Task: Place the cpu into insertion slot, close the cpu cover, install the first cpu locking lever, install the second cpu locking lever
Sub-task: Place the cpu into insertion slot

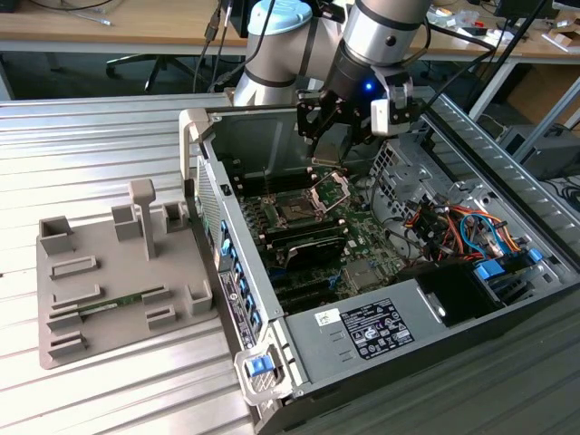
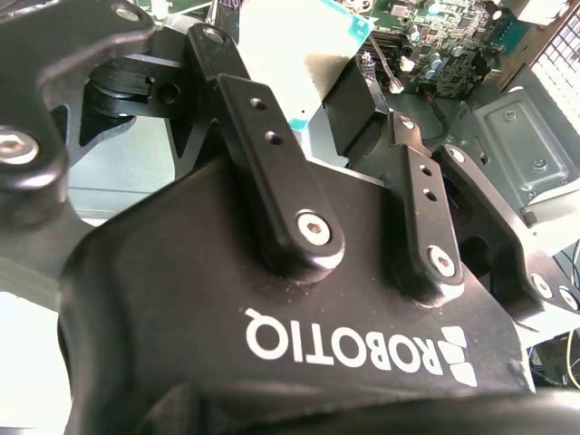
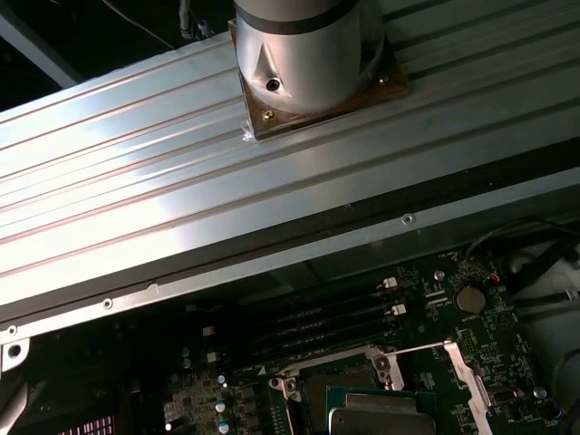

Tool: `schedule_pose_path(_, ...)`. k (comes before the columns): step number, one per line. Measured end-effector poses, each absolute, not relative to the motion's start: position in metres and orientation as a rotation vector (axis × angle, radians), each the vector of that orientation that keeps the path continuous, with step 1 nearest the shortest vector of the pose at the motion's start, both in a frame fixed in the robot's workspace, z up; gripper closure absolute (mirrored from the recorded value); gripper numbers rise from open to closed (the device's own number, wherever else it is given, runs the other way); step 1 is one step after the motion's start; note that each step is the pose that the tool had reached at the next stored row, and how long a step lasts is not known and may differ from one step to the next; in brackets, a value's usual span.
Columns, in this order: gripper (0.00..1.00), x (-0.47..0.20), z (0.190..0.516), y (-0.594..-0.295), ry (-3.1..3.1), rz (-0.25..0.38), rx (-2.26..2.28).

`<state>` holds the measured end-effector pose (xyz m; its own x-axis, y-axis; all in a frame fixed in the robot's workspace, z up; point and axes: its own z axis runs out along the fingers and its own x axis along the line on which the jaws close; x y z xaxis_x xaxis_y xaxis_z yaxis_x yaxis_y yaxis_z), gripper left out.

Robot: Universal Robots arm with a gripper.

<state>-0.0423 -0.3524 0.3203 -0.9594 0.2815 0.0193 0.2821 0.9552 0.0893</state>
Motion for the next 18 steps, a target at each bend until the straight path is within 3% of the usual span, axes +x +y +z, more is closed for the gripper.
schedule_pose_path(18,0.46,-0.0423,0.3195,-0.3524,-3.098,-0.143,-0.459)
